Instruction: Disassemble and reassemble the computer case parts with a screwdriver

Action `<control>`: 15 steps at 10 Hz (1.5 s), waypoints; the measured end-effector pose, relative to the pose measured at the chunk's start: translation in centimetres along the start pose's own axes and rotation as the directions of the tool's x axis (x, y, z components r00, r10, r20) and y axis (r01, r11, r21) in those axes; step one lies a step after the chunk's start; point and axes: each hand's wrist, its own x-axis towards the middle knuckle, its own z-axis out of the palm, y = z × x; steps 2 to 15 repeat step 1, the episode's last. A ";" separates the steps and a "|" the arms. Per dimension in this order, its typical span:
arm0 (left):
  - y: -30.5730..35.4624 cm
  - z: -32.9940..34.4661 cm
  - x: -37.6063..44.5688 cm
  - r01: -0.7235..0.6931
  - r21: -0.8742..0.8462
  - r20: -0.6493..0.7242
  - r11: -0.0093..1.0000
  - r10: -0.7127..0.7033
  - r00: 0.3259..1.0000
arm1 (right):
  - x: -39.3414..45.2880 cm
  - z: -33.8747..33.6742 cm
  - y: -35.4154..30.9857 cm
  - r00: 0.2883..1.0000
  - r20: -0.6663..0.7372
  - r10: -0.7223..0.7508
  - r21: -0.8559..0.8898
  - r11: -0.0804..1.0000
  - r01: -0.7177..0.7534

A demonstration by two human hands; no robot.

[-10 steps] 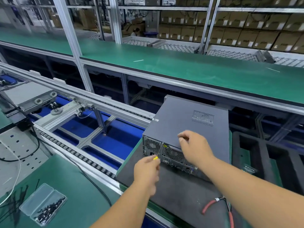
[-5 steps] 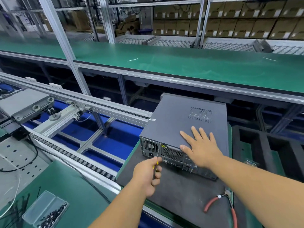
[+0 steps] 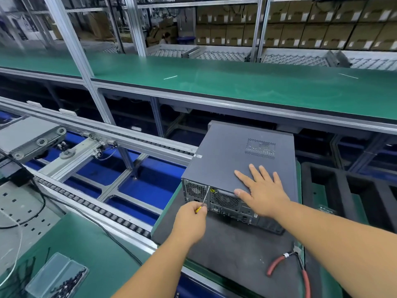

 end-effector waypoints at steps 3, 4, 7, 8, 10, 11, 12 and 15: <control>-0.6 -0.5 0.0 0.096 -0.146 0.146 0.985 -0.074 0.986 | -0.4 -0.9 -0.1 0.999 -0.037 -0.025 0.174 0.984 0.031; -0.6 -0.5 0.0 0.096 -0.146 0.146 0.985 -0.074 0.986 | -0.4 -0.9 -0.1 0.999 -0.037 -0.025 0.174 0.984 0.031; -0.6 -0.5 0.0 0.096 -0.146 0.146 0.985 -0.074 0.986 | -0.4 -0.9 -0.1 0.999 -0.037 -0.025 0.174 0.984 0.031; -0.6 -0.5 0.0 0.096 -0.146 0.146 0.985 -0.074 0.986 | -0.4 -0.9 -0.1 0.999 -0.037 -0.025 0.174 0.984 0.031; -0.6 -0.5 0.0 0.096 -0.146 0.146 0.985 -0.074 0.986 | -0.4 -0.9 -0.1 0.999 -0.037 -0.025 0.174 0.984 0.031; -0.6 -0.5 0.0 0.096 -0.146 0.146 0.985 -0.074 0.986 | -0.4 -0.9 -0.1 0.999 -0.037 -0.025 0.174 0.984 0.031; -0.6 -0.5 0.0 0.096 -0.146 0.146 0.985 -0.074 0.986 | -0.4 -0.9 -0.1 0.999 -0.037 -0.025 0.174 0.984 0.031; -0.6 -0.5 0.0 0.096 -0.146 0.146 0.985 -0.074 0.986 | -0.4 -0.9 -0.1 0.999 -0.037 -0.025 0.174 0.984 0.031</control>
